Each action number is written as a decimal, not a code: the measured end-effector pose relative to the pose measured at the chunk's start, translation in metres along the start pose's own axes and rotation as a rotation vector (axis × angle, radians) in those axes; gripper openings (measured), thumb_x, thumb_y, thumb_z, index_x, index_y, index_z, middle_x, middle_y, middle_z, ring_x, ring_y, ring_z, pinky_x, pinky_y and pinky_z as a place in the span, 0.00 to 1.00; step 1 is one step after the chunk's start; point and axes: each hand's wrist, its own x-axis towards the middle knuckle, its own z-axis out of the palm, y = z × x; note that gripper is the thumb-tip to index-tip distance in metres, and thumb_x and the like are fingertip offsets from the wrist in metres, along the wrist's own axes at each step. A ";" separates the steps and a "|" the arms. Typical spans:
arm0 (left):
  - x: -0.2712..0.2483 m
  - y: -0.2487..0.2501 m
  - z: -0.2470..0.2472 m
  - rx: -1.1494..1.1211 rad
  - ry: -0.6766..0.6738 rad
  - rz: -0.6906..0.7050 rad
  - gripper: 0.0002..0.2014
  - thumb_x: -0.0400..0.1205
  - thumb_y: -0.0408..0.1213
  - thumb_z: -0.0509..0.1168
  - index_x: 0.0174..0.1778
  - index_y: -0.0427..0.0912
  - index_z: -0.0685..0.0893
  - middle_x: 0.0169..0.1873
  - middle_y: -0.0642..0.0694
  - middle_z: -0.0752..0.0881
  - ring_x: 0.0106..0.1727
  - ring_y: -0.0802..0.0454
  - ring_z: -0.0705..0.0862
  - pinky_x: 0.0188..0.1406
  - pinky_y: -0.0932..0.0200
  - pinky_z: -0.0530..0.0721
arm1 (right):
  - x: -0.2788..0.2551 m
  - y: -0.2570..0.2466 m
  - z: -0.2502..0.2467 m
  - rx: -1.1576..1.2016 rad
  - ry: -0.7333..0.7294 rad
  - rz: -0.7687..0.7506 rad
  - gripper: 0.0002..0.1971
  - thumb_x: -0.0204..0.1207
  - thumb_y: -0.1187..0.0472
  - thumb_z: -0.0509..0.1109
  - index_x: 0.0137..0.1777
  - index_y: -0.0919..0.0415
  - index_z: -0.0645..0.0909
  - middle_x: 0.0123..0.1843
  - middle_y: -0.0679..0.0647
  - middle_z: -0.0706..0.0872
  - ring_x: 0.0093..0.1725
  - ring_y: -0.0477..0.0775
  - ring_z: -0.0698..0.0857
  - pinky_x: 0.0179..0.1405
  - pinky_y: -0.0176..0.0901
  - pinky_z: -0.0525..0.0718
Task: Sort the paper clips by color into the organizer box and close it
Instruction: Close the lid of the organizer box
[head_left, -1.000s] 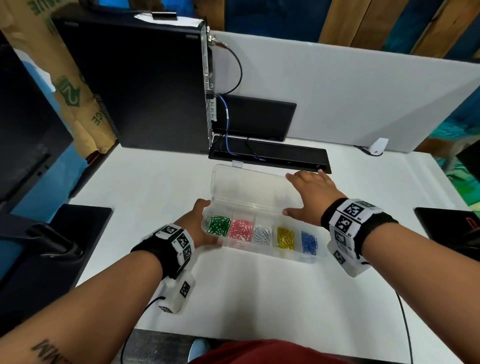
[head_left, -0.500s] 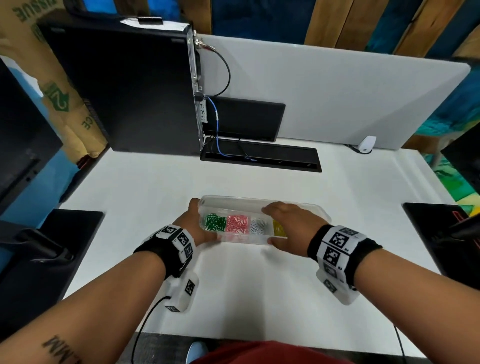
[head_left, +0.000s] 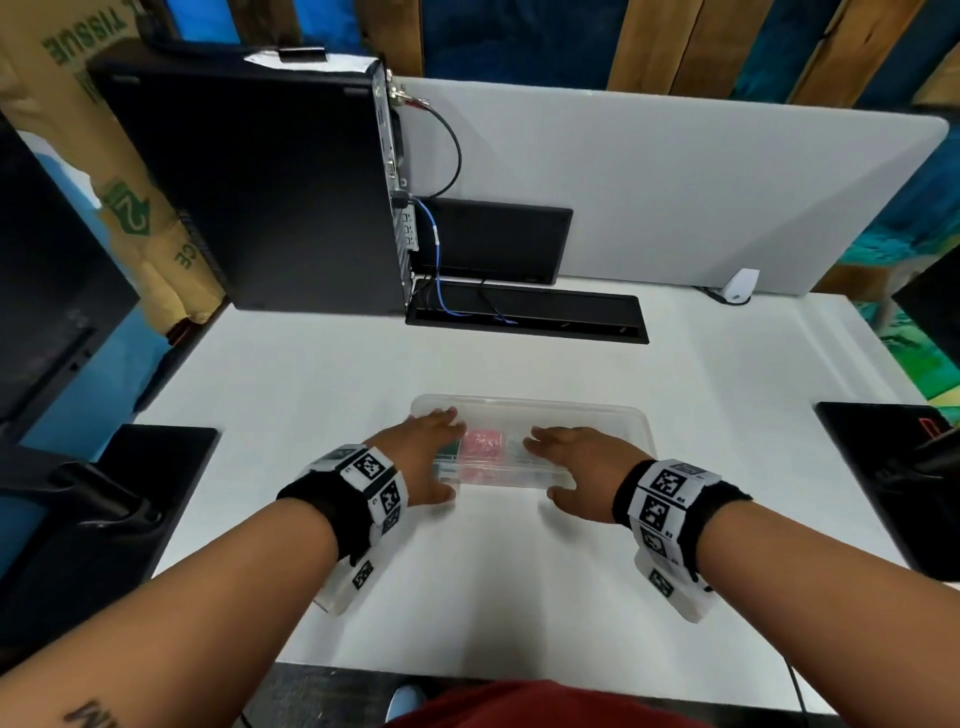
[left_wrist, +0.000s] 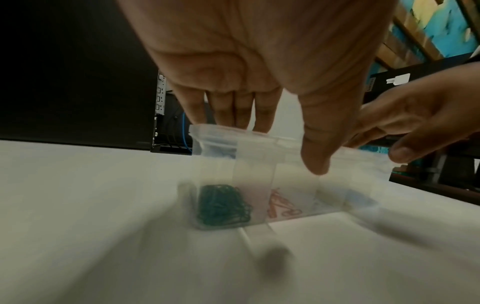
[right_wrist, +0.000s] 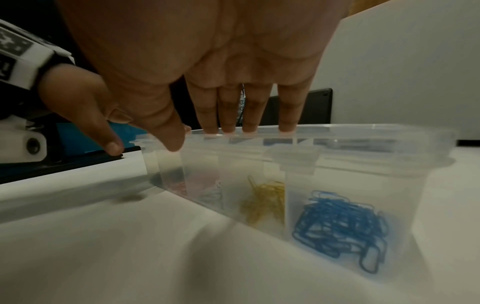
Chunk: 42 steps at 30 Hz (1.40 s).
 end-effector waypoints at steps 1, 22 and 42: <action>0.001 0.002 -0.001 0.019 -0.024 -0.003 0.41 0.79 0.51 0.66 0.83 0.50 0.52 0.84 0.52 0.47 0.85 0.56 0.49 0.83 0.59 0.51 | 0.000 0.002 -0.001 0.008 -0.002 -0.003 0.33 0.80 0.52 0.61 0.83 0.48 0.52 0.85 0.42 0.51 0.83 0.49 0.57 0.82 0.43 0.58; 0.017 0.033 -0.029 0.468 -0.216 -0.022 0.26 0.83 0.46 0.60 0.78 0.44 0.68 0.82 0.46 0.60 0.74 0.45 0.74 0.68 0.51 0.77 | -0.005 0.056 -0.024 0.049 -0.030 0.129 0.33 0.80 0.55 0.66 0.82 0.47 0.56 0.85 0.42 0.52 0.83 0.46 0.57 0.82 0.39 0.54; 0.021 0.026 -0.018 0.448 -0.080 -0.022 0.22 0.81 0.42 0.60 0.72 0.42 0.74 0.74 0.45 0.74 0.68 0.44 0.79 0.63 0.52 0.81 | -0.004 0.033 -0.004 -0.294 -0.018 0.077 0.31 0.82 0.63 0.56 0.83 0.61 0.51 0.86 0.54 0.51 0.81 0.59 0.63 0.76 0.48 0.68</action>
